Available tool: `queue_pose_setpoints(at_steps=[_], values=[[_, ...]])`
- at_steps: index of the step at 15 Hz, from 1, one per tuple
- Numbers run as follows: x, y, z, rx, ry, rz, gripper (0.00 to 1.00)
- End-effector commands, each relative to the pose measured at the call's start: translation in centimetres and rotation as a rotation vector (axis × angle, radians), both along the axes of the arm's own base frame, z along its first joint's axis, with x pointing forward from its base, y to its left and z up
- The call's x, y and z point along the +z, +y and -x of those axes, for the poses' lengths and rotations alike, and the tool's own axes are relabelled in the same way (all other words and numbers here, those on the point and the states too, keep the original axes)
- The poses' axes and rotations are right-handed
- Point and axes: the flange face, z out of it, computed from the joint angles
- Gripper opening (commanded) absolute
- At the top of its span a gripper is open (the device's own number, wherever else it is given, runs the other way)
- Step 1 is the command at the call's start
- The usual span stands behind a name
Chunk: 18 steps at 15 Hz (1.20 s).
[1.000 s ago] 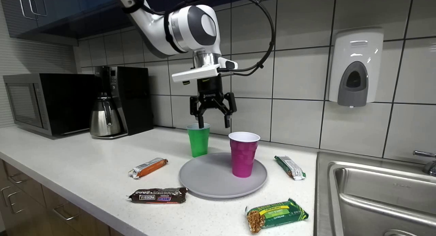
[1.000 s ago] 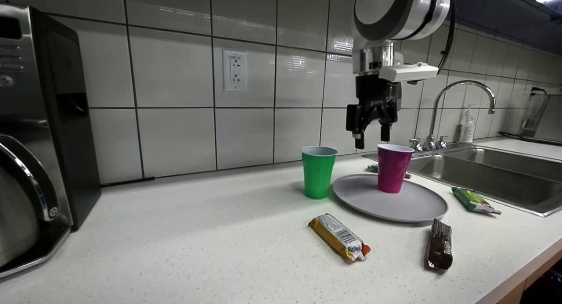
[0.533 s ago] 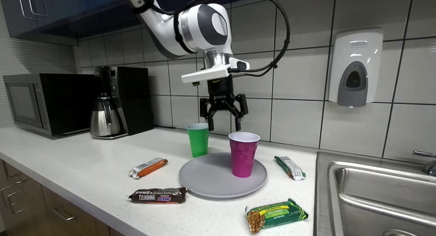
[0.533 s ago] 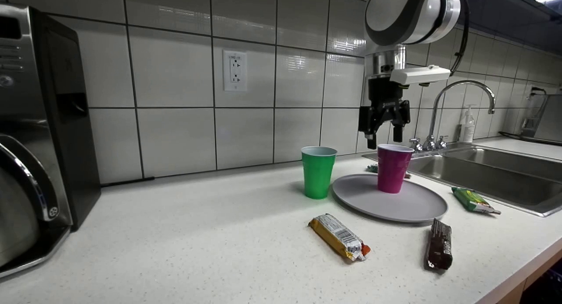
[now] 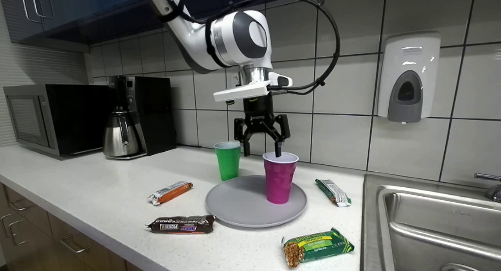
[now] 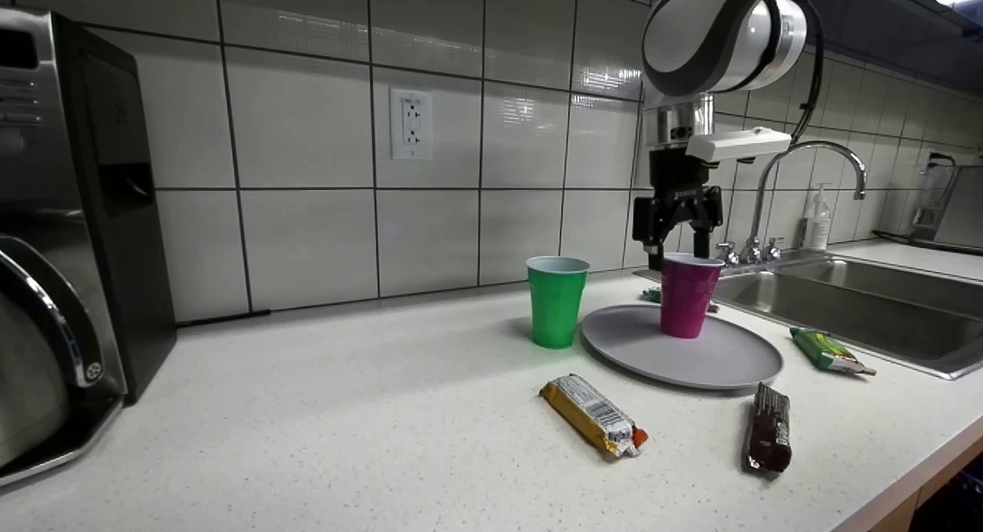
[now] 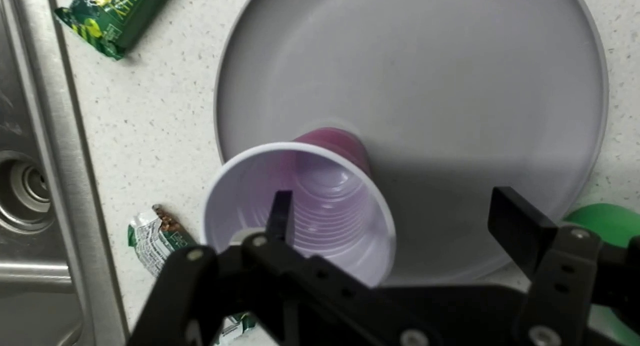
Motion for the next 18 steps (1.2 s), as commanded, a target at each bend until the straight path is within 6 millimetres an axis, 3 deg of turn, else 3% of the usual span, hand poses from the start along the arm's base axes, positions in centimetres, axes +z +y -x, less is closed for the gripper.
queue_pose_setpoints(at_steps=[1, 6, 7, 9, 17, 18], values=[[-1.5, -0.3, -0.8, 0.016, 0.001, 0.005, 1.00], [-3.1, -0.1, -1.2, 0.024, 0.006, 0.002, 1.00], [-3.2, -0.1, -1.2, 0.024, 0.003, 0.000, 0.75], [-3.1, -0.2, -1.3, 0.025, -0.004, 0.003, 0.66], [-2.7, -1.2, -1.3, 0.011, -0.007, 0.005, 0.03], [-2.8, -1.3, -1.4, 0.010, -0.007, 0.007, 0.00]])
